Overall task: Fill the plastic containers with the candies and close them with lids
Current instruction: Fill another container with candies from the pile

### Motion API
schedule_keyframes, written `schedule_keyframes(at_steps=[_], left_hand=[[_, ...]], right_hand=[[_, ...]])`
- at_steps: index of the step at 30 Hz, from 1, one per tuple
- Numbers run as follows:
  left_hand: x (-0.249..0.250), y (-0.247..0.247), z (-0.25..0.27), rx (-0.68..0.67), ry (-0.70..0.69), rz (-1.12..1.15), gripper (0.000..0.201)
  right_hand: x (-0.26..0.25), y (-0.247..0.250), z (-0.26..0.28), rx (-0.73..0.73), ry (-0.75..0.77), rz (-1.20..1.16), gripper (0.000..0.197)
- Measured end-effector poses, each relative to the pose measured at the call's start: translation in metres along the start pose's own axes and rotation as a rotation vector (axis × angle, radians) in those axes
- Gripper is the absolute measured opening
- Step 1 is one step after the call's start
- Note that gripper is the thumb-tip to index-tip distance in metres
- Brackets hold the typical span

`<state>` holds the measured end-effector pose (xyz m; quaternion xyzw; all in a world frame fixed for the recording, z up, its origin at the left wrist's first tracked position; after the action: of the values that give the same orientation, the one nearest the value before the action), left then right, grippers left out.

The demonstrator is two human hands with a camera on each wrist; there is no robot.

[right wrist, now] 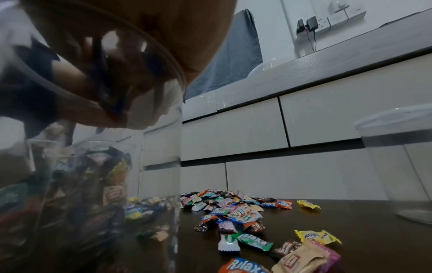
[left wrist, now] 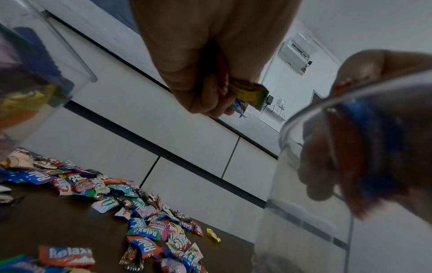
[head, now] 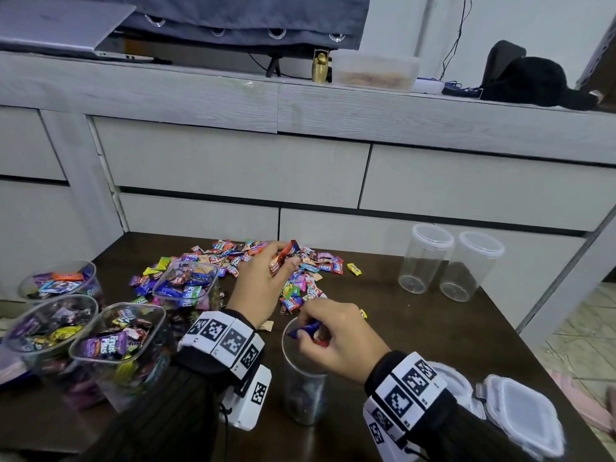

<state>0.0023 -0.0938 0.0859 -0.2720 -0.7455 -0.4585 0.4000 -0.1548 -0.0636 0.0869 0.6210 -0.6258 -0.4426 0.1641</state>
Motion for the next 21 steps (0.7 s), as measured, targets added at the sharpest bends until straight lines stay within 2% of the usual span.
schedule_keyframes(at_steps=[8, 12, 13, 14, 17, 19, 21], left_hand=[[-0.001, -0.002, 0.000, 0.006, -0.012, -0.032, 0.027], [-0.001, -0.003, 0.002, -0.005, -0.018, -0.039, 0.027], [-0.001, -0.003, 0.003, -0.007, -0.021, -0.036, 0.025], [0.000, -0.002, 0.004, -0.007, -0.026, -0.034, 0.021], [0.004, 0.000, 0.006, -0.020, -0.028, 0.002, 0.018], [0.009, 0.000, 0.008, -0.033, -0.033, 0.027, 0.018], [0.016, -0.001, 0.012, -0.045, -0.065, 0.056, 0.015]], right_hand=[[0.002, -0.002, 0.000, -0.075, 0.056, -0.026, 0.026], [0.002, 0.007, 0.006, 0.171, 0.024, -0.117, 0.014], [0.005, 0.009, 0.010, 0.219, -0.024, -0.162, 0.019], [0.010, 0.011, 0.014, 0.219, -0.099, -0.210, 0.037], [0.028, 0.005, 0.029, -0.021, -0.302, -0.353, 0.095], [0.034, -0.003, 0.038, -0.150, -0.343, -0.376, 0.109], [0.037, -0.009, 0.042, -0.172, -0.365, -0.365, 0.108]])
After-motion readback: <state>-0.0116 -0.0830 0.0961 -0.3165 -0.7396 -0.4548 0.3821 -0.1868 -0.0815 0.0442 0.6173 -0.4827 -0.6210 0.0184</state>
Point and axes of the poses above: each hand's wrist, its own z-axis away from the middle knuckle, its own y-axis out of the back of the hand, x = y × z, the point moved 4 cm from there along -z, towards the middle knuckle, and after that the axes turned 13 degrees about y, right-handed, at the moved point
